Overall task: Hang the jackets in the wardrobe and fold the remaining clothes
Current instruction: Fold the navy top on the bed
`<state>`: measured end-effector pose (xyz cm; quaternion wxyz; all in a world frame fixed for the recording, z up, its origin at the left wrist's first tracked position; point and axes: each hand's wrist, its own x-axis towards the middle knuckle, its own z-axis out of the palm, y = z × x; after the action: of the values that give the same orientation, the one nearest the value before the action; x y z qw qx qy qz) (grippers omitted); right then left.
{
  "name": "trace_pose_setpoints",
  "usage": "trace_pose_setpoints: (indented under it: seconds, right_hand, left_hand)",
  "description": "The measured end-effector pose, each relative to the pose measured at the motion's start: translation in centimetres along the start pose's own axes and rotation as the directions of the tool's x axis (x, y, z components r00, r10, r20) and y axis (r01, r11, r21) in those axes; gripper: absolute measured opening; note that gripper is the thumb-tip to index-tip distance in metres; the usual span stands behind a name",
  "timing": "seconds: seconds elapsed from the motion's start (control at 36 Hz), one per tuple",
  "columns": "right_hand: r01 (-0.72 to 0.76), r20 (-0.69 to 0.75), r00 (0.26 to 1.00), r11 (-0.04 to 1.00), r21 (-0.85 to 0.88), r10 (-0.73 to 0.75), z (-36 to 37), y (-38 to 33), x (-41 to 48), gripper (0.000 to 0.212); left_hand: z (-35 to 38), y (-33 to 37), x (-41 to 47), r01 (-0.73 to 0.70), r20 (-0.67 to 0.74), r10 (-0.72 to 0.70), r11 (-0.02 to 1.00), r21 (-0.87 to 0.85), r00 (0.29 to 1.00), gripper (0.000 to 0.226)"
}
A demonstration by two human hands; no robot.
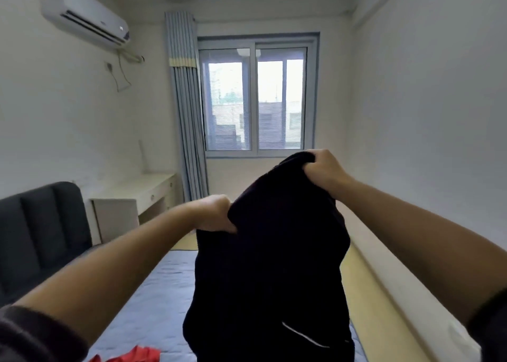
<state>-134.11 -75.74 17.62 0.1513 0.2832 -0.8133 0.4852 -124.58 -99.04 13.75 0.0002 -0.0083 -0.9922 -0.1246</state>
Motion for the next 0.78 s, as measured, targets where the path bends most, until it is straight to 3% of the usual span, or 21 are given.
trace_pose_setpoints:
  seconds: [0.08,0.17,0.22,0.28,0.33,0.36,0.39,0.47,0.56,0.67,0.75,0.78]
  right_hand:
    - [-0.036,-0.101,0.994,0.998,-0.048,0.031,-1.3,0.8,0.5,0.027]
    - [-0.088,-0.083,0.994,0.953,-0.291,0.066,-2.6,2.5,0.0,0.02]
    - [-0.104,0.124,0.978,0.904,-0.415,0.169,-2.6,3.1,-0.7,0.029]
    - [-0.099,0.406,0.878,0.927,-0.362,0.253,-1.5,2.6,-1.9,0.055]
    - [-0.057,0.604,0.777,0.976,-0.211,0.176,0.8,1.7,-3.1,0.078]
    - [-0.02,0.631,0.767,0.988,-0.152,0.112,2.3,1.5,-3.6,0.075]
    - [-0.003,0.608,0.791,0.994,-0.109,0.069,3.7,1.4,-4.1,0.062]
    - [-0.069,0.359,0.931,0.998,-0.009,0.068,6.0,1.9,-4.7,0.025]
    - [-0.108,0.165,0.98,0.994,-0.005,0.108,5.9,3.3,-4.6,0.019]
    - [-0.219,0.007,0.976,0.975,0.02,0.219,5.3,5.0,-4.6,0.024]
    - [-0.376,-0.135,0.907,0.912,0.166,0.398,3.9,6.9,-4.4,0.025]
    - [-0.419,-0.149,0.878,0.882,0.217,0.454,3.4,7.5,-4.5,0.026]
  left_hand:
    - [1.4,-3.6,-0.7,0.053,0.024,-0.047,0.916,-0.398,0.999,0.008]
    - [2.6,-5.3,-1.1,0.013,-0.068,-0.091,0.687,-0.726,0.994,0.013]
    - [2.9,-4.3,-0.9,-0.067,-0.182,-0.124,0.619,-0.782,0.975,0.011]
    - [2.4,-2.1,-0.2,-0.138,-0.247,-0.1,0.608,-0.782,0.964,0.013]
    - [1.4,0.7,0.3,-0.188,-0.274,-0.031,0.654,-0.733,0.961,0.014]
    - [1.0,2.0,0.6,-0.201,-0.278,0.003,0.697,-0.689,0.961,0.014]
    - [0.8,3.1,0.9,-0.202,-0.267,0.032,0.742,-0.64,0.963,0.015]
    - [1.2,4.6,1.0,-0.164,-0.152,0.098,0.838,-0.52,0.984,0.02]
    - [3.6,3.2,0.5,-0.147,-0.05,0.139,0.892,-0.427,0.989,0.022]
    - [8.7,-1.4,-0.2,0.018,0.015,-0.014,0.959,-0.284,1.0,0.007]
    - [11.6,-5.9,-1.3,0.169,0.091,-0.143,0.878,-0.448,0.986,0.011]
    - [12.3,-7.2,-1.6,0.187,0.056,-0.184,0.851,-0.491,0.981,0.015]
